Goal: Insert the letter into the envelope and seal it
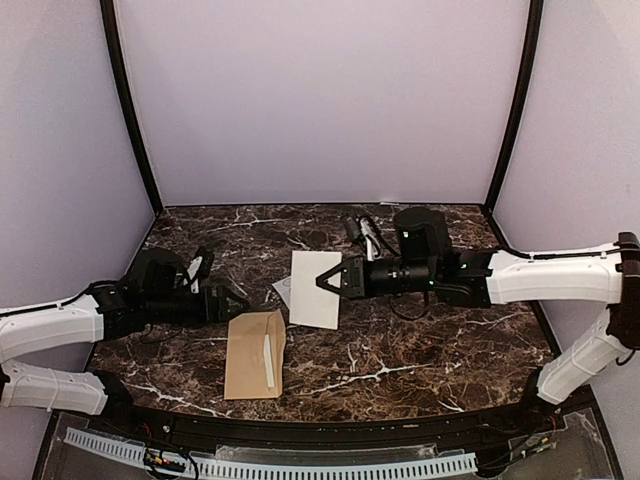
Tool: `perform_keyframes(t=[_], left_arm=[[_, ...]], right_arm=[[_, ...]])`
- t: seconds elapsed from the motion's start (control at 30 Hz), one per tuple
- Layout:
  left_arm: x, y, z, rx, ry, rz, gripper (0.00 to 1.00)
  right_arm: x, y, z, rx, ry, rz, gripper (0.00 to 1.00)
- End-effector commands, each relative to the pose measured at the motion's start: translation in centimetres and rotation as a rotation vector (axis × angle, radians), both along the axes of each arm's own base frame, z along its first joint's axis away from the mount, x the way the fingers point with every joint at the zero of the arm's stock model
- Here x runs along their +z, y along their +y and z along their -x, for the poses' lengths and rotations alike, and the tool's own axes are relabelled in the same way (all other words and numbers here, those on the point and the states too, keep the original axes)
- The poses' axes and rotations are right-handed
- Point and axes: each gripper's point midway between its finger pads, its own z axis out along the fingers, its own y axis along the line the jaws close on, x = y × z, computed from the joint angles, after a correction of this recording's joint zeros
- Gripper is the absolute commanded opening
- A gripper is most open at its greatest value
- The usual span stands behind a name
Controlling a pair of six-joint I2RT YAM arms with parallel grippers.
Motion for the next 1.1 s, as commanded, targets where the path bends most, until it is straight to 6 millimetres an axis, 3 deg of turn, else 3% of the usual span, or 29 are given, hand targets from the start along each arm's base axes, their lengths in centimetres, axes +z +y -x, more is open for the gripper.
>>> perform_keyframes(t=[0.0,0.1,0.17,0.37,0.57,0.8,1.07], left_arm=[[-4.7,3.7,1.4,0.142,0.165,-0.085,0.73],[-6.6,4.9,2.3,0.184,0.222,-0.108,0.69],[-7.5,5.4,2.9,0.204,0.242,-0.104,0.65],[-9.6,6.2,3.6,0.221,0.277,-0.125,0.57],[-11.2,6.5,4.0,0.226,0.312,-0.146,0.53],[-11.4,6.0,3.9,0.208,0.317,-0.131,0.47],[-12.6,5.8,4.3,0.188,0.356,-0.144,0.43]], right_arm=[[-2.3,2.4,0.9,0.046,0.061,0.079,0.0],[-2.7,4.9,1.4,0.093,0.099,0.086,0.0],[-4.1,6.1,1.2,0.085,0.134,0.131,0.0],[-8.6,7.5,0.1,0.04,0.253,0.234,0.0],[-11.6,7.7,-0.8,-0.005,0.288,0.33,0.0],[-14.9,7.1,-1.4,-0.051,0.308,0.448,0.0],[-17.2,6.2,-2.2,-0.104,0.304,0.537,0.0]])
